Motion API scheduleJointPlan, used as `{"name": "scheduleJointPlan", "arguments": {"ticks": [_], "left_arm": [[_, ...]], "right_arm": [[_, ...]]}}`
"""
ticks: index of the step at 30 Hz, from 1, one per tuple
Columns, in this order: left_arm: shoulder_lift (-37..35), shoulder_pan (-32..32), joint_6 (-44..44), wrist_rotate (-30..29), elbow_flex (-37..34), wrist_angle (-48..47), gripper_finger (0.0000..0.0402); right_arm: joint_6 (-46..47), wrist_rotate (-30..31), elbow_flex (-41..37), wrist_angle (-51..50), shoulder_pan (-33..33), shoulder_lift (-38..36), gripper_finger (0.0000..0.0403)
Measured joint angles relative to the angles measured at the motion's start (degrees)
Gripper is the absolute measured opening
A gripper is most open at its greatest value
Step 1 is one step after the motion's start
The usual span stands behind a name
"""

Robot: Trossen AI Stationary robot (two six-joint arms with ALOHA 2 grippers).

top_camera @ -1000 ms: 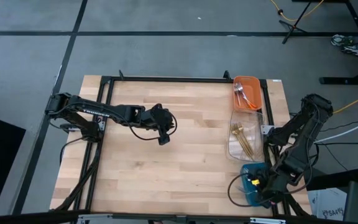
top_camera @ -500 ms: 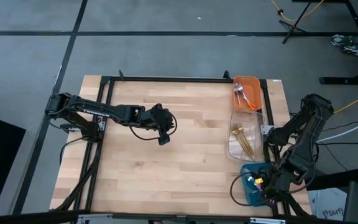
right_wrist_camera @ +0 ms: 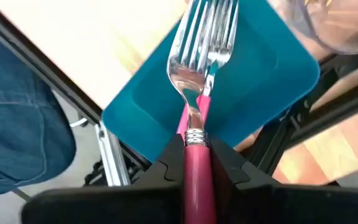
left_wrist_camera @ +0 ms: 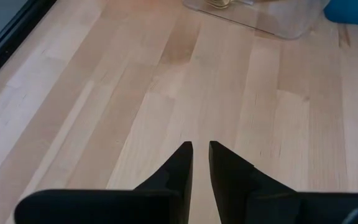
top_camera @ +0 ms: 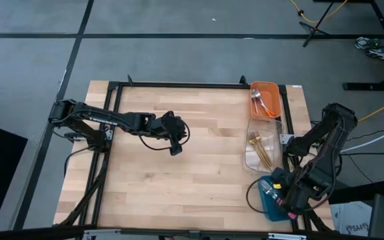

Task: Sort silverware by color (type)
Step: Put the pink fork into the blue bin

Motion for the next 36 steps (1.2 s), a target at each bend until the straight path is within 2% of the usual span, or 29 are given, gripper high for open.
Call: {"name": "scheduleJointPlan", "arguments": {"ticks": [4, 22, 36], "left_arm": [[0.0, 0.0, 0.0, 0.0, 0.0, 0.0, 0.0046], [0.0, 0.0, 0.0, 0.0, 0.0, 0.0, 0.0046], [0.0, 0.0, 0.0, 0.0, 0.0, 0.0, 0.0046]], "right_arm": [[0.0, -3.6, 0.0, -0.1, 0.0, 2.7, 0.0021], [0.0, 0.8, 0.0, -1.7, 0.0, 12.9, 0.0021], [-0.1, 0.8, 0.0, -1.5, 0.0, 17.1, 0.0021]]}}
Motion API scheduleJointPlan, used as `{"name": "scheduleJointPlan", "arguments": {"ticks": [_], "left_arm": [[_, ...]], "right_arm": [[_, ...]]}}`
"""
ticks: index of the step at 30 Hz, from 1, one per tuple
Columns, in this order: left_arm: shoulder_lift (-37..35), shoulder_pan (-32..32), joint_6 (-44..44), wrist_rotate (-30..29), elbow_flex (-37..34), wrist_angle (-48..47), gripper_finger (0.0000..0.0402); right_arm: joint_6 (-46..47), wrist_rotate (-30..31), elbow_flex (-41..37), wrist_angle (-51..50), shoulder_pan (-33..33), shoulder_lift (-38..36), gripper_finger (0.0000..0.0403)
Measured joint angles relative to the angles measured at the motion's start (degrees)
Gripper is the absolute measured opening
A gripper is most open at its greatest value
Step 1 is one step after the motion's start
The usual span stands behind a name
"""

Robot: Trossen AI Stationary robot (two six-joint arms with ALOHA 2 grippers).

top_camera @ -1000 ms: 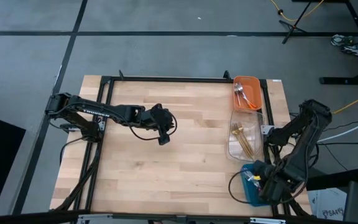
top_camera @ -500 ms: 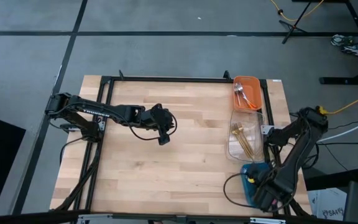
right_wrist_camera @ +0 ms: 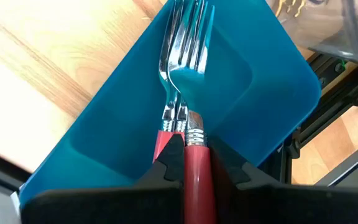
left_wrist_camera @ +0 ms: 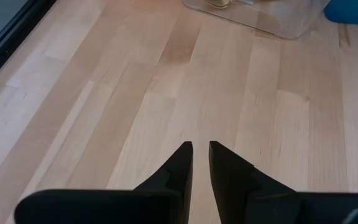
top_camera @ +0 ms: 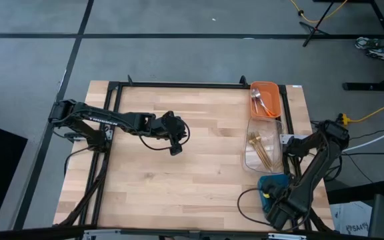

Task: Sort silverware by color (type)
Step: Put the pink fork into the blue bin

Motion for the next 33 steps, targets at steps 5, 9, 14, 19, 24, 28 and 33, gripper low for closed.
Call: {"name": "scheduleJointPlan", "arguments": {"ticks": [5, 9, 14, 19, 24, 28, 33], "left_arm": [[0.0, 0.0, 0.0, 0.0, 0.0, 0.0, 0.0046], [0.0, 0.0, 0.0, 0.0, 0.0, 0.0, 0.0046], [0.0, -0.2, 0.0, 0.0, 0.0, 0.0, 0.0046], [0.0, -0.2, 0.0, 0.0, 0.0, 0.0, 0.0046], [0.0, -0.2, 0.0, 0.0, 0.0, 0.0, 0.0046], [0.0, -0.2, 0.0, 0.0, 0.0, 0.0, 0.0046], [0.0, -0.2, 0.0, 0.0, 0.0, 0.0, 0.0046]], "right_arm": [[0.0, 0.0, 0.0, 0.1, 0.0, 1.6, 0.0021], [-0.1, 0.0, 0.0, 0.1, 0.0, 2.7, 0.0021], [-0.2, 0.0, 0.0, 0.2, 0.0, 4.2, 0.0021], [-0.2, 0.0, -0.1, 0.9, 0.0, 5.0, 0.0021], [-0.2, 0.0, -1.1, 3.5, 0.0, 5.0, 0.0021], [-0.3, 0.0, -1.8, 4.4, 0.0, 5.0, 0.0021], [-1.8, -0.4, -1.8, 4.4, 0.0, 5.0, 0.0022]]}}
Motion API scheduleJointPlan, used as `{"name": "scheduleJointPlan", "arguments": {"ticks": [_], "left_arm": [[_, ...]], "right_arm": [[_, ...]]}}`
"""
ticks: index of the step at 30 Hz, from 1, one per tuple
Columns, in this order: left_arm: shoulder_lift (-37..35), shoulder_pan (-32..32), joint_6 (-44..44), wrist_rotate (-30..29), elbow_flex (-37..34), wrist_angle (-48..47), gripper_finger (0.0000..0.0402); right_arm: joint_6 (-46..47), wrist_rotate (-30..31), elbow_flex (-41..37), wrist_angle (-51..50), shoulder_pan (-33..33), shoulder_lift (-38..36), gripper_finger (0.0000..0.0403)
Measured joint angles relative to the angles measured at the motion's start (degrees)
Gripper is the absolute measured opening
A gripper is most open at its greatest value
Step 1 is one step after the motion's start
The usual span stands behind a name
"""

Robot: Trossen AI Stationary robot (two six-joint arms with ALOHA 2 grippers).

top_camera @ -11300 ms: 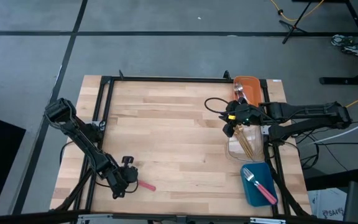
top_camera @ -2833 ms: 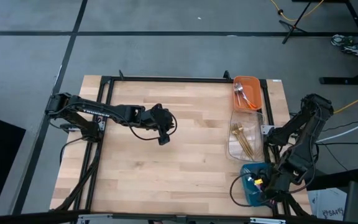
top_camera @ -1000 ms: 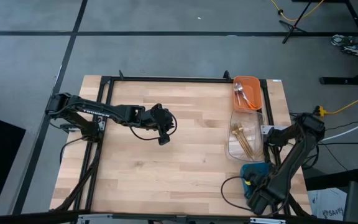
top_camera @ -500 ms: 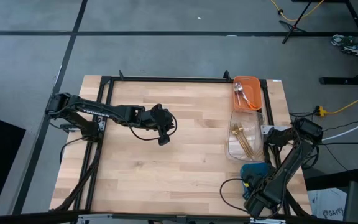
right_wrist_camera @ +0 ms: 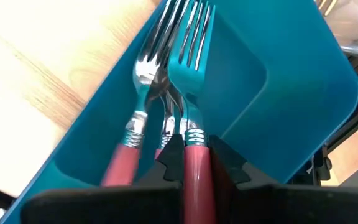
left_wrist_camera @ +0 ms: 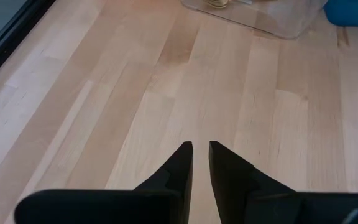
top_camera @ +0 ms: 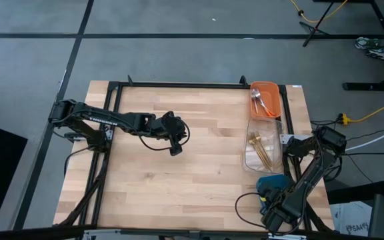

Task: Sort silverware by color (type)
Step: Put the pink fork into the blue bin

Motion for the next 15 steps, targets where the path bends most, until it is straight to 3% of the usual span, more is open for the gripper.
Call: {"name": "scheduleJointPlan", "arguments": {"ticks": [15], "left_arm": [[0.0, 0.0, 0.0, 0.0, 0.0, 0.0, 0.0046]], "right_arm": [[0.0, -1.1, 0.0, 0.0, 0.0, 0.0, 0.0079]]}}
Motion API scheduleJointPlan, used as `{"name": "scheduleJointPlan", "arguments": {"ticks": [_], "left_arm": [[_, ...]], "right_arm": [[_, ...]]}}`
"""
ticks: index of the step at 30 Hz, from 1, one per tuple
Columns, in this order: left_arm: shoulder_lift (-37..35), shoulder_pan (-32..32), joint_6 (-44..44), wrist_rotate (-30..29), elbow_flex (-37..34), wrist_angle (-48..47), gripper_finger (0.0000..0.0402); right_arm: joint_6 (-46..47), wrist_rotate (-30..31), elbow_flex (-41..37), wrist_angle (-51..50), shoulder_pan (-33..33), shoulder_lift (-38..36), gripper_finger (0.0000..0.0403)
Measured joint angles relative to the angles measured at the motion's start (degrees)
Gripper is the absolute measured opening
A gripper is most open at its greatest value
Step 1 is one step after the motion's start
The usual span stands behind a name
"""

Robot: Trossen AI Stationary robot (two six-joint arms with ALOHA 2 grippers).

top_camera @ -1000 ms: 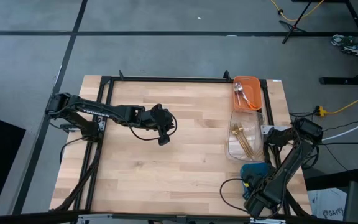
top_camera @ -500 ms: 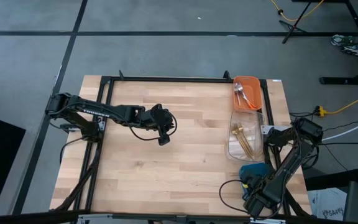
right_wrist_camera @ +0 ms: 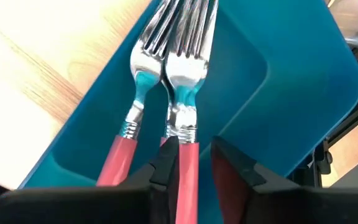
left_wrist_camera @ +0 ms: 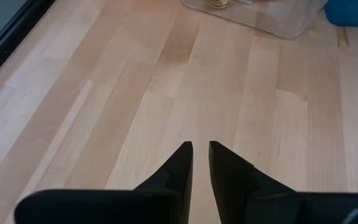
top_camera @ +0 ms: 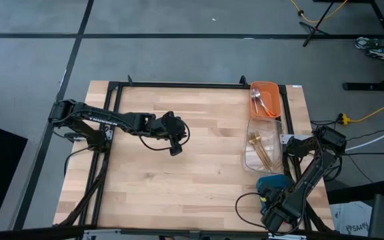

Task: Sort silverware by color (type)
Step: Put the pink fork into the blue bin, then return to Home Position

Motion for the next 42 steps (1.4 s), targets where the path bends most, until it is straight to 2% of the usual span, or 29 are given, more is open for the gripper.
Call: {"name": "scheduleJointPlan", "arguments": {"ticks": [7, 13, 21, 25, 28, 33, 38, 42], "left_arm": [[0.0, 0.0, 0.0, 0.0, 0.0, 0.0, 0.0046], [0.0, 0.0, 0.0, 0.0, 0.0, 0.0, 0.0046], [0.0, 0.0, 0.0, 0.0, 0.0, 0.0, 0.0046], [0.0, 0.0, 0.3, 0.0, 0.0, 0.0, 0.0046], [0.0, 0.0, 3.8, 0.0, 0.0, 1.1, 0.0046], [0.0, -0.1, 9.1, 0.4, 0.0, 10.3, 0.0046], [-0.1, -0.1, 13.4, 3.7, 0.0, 20.7, 0.0046], [-1.8, -0.1, 13.6, 7.0, 0.0, 24.4, 0.0046]], "right_arm": [[0.0, -0.1, 0.0, -0.1, 0.0, 0.0, 0.0099], [0.1, -3.0, 0.9, -2.5, 0.0, 0.0, 0.0099], [-2.4, -0.1, 10.1, -14.4, 0.0, -0.1, 0.0099], [-5.8, 5.5, 15.3, -17.8, 0.0, -0.6, 0.0099], [-9.9, 12.8, 17.6, -16.9, 0.0, -2.0, 0.0099], [-16.0, 25.2, 20.0, -17.9, -2.5, -5.5, 0.0099], [-28.5, 34.9, 22.1, -18.0, -7.7, -9.9, 0.0099], [-41.6, 40.5, 24.1, -18.0, -12.8, -12.9, 0.0099]]}}
